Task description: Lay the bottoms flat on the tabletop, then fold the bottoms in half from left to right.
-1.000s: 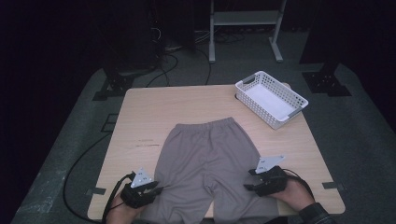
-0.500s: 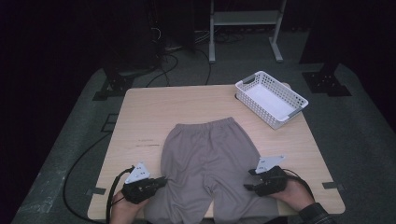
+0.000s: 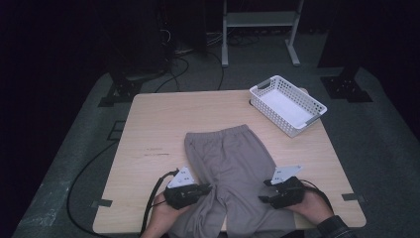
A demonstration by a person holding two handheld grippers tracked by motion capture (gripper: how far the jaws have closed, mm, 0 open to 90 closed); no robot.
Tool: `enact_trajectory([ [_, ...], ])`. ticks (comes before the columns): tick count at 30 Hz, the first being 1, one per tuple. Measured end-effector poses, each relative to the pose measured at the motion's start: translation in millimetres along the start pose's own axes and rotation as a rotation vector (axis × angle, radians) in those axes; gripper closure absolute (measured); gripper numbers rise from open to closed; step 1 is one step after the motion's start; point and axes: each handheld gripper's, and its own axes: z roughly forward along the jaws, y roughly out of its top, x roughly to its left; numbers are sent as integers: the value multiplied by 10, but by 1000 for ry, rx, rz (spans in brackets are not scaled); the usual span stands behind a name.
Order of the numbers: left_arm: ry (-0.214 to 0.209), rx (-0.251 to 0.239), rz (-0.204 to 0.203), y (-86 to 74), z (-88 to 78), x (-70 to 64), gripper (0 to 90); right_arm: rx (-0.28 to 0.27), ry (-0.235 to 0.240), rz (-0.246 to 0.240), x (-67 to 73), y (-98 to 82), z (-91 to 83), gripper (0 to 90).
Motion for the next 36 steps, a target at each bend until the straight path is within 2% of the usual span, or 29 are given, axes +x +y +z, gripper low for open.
enact_trajectory([
  [4,-39,-11,5,41,144,14,858,0,0,1,0,-1,-1,384],
  [8,-62,19,6,12,265,14,856,-4,23,29,-11,21,-8,377],
  [11,-66,37,10,-14,314,2,852,-52,30,52,-33,95,-39,377],
  [19,-71,47,25,-33,331,-38,850,-81,27,67,-89,388,47,372],
  [27,-81,58,34,-33,375,-64,850,-120,26,73,-216,746,194,372],
  [33,-87,61,30,-38,389,-66,850,-143,44,107,-335,1034,342,366],
  [36,-88,60,28,-42,399,-67,850,-152,41,102,-401,1185,428,365],
])
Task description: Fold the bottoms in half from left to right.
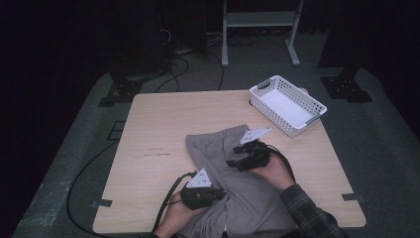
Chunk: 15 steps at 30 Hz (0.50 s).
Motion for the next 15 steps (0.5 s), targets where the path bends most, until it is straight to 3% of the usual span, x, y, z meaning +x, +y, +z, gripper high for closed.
enact_trajectory([
  [2,4,4,4,-5,7,4,850,2,-2,4,-15,109,56,365],
  [10,19,47,9,-41,79,-1,851,-6,1,-60,-37,552,332,366],
  [15,25,65,5,-58,121,-7,853,25,15,-100,0,774,597,366],
])
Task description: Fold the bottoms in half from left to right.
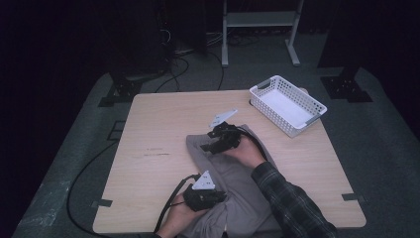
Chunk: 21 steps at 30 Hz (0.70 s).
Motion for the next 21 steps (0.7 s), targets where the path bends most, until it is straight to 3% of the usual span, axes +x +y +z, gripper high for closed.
enact_trajectory([
  [6,3,1,-1,-8,10,-1,853,54,20,-23,-3,161,387,366],
  [14,5,3,3,-7,14,-3,853,160,3,-50,43,163,811,414],
  [16,7,6,7,-5,14,-4,853,194,-9,-58,54,137,893,469],
  [18,10,6,7,-4,15,-10,854,225,-38,-76,62,111,951,585],
  [21,13,12,9,8,7,-12,860,215,-64,-69,56,110,956,820],
])
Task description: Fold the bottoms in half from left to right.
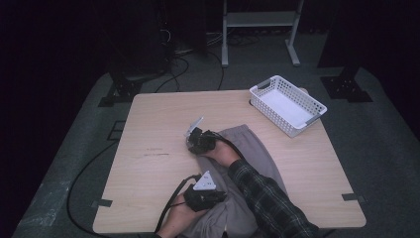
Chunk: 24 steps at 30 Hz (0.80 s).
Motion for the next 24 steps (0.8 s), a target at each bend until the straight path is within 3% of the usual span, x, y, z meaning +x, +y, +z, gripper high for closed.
enact_trajectory([
  [2,-6,-13,-15,19,-38,13,868,-18,10,20,-27,3,-37,861],
  [6,-28,-130,-26,136,-237,31,872,-81,33,61,-105,18,-235,868],
  [9,-44,-210,3,270,-384,17,871,-122,23,63,-184,20,-461,869],
  [12,-66,-279,30,431,-421,-8,870,-156,-1,61,-276,-13,-720,868],
  [16,-104,-330,62,713,-328,-60,870,-200,-42,95,-437,-144,-1083,868],
  [19,-134,-341,86,941,-181,-139,869,-209,-78,122,-572,-293,-1319,867],
  [24,-157,-273,89,1165,256,-256,867,-214,-132,177,-823,-635,-1571,866],
])
